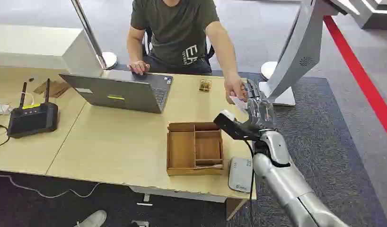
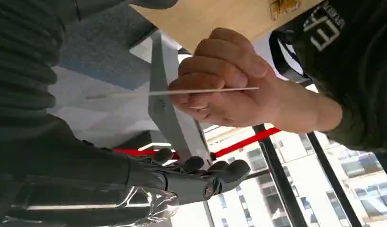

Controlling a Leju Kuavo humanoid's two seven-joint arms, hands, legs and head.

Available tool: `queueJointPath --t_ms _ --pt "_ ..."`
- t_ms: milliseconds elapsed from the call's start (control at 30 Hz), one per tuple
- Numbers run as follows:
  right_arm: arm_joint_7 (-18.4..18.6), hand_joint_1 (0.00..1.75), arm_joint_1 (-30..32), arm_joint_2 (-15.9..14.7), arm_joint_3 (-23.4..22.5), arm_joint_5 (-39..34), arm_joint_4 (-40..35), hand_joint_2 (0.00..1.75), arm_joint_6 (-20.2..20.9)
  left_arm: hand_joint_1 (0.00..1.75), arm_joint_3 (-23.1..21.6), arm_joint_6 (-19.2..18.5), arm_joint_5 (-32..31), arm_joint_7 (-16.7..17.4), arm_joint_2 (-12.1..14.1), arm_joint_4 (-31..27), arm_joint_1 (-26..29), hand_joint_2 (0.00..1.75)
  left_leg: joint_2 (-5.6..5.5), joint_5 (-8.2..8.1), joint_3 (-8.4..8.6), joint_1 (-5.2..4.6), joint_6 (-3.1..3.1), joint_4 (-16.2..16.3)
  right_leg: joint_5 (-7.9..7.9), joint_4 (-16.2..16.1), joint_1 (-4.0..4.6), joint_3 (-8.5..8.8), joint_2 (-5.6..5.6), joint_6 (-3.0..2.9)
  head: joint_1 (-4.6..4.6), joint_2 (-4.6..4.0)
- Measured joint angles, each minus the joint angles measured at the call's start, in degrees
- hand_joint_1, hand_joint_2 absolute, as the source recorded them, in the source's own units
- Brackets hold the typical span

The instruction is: Pass the card to the sensor for recognition and then transmit it.

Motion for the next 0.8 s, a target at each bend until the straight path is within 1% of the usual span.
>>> queueJointPath --t_ms 67,100,233,267,533,700,733,767,800 --pt "0.17 0.0 -1.23 1.4 0.28 0.61 3.34 1.75 0.22 0.0 -0.52 -0.02 0.04 0.11 -0.07 0.0 -0.1 1.75 0.01 0.0 -0.04 0.0 0.0 0.0 0.0 0.0 0.0 -0.01 0.0 0.0 0.02 0.0" --pt "0.86 0.0 -1.71 2.12 0.59 1.23 4.63 1.75 0.61 0.0 -0.72 -0.02 0.11 0.13 -0.09 0.0 -0.1 1.75 0.01 0.0 -0.03 0.0 0.0 0.0 0.0 0.0 0.0 -0.02 0.0 0.0 0.0 0.0" --pt "5.68 0.0 -2.64 4.17 2.16 3.21 6.61 1.75 3.06 0.0 -0.98 -0.02 0.13 0.13 -0.09 0.0 -0.05 1.75 0.0 0.0 -0.06 0.0 0.0 0.0 0.0 -0.01 0.0 -0.07 0.0 0.0 0.0 0.0" --pt "6.34 0.0 -2.83 4.41 2.51 3.48 6.72 1.75 3.3 0.0 -1.11 -0.02 0.13 0.13 -0.09 0.0 -0.02 1.75 0.01 0.0 -0.07 0.0 0.0 0.0 0.0 -0.01 0.0 -0.07 0.0 0.0 0.02 0.0" --pt "9.55 0.0 -3.27 5.13 4.22 5.2 6.9 1.75 2.8 0.0 -1.59 0.09 0.02 0.09 -0.09 0.0 0.11 1.75 0.03 0.0 -0.06 -0.01 0.0 0.0 0.0 -0.03 0.0 -0.07 0.01 0.0 0.0 0.0" --pt "11.74 0.02 -2.96 4.63 4.35 7.1 5.74 1.75 0.5 0.0 -1.75 0.09 0.0 0.0 -0.09 0.0 0.17 1.75 0.03 0.0 -0.04 -0.01 0.0 0.01 0.0 -0.04 0.0 -0.07 0.01 0.0 0.02 0.0" --pt "12.17 0.3 -2.84 4.43 4.35 7.39 5.41 1.75 0.33 0.0 -1.77 0.09 0.0 0.0 -0.09 0.0 0.17 1.75 0.03 0.0 -0.04 -0.01 0.0 0.01 0.0 -0.04 0.0 -0.07 0.01 0.0 0.0 0.0" --pt "12.46 1.05 -2.74 4.28 4.35 7.61 5.11 1.75 0.3 0.0 -1.84 0.09 0.0 0.0 -0.09 0.0 0.17 1.75 0.03 0.0 -0.05 -0.01 0.0 0.01 0.0 -0.04 0.0 -0.08 0.01 0.0 0.02 0.0" --pt "12.7 1.26 -2.68 4.08 4.33 7.69 4.84 1.75 0.33 0.0 -1.9 0.09 0.0 0.0 -0.09 -0.02 0.17 1.75 0.03 0.0 -0.04 -0.01 0.0 0.01 0.0 -0.04 0.0 -0.08 0.01 0.0 0.0 0.0"
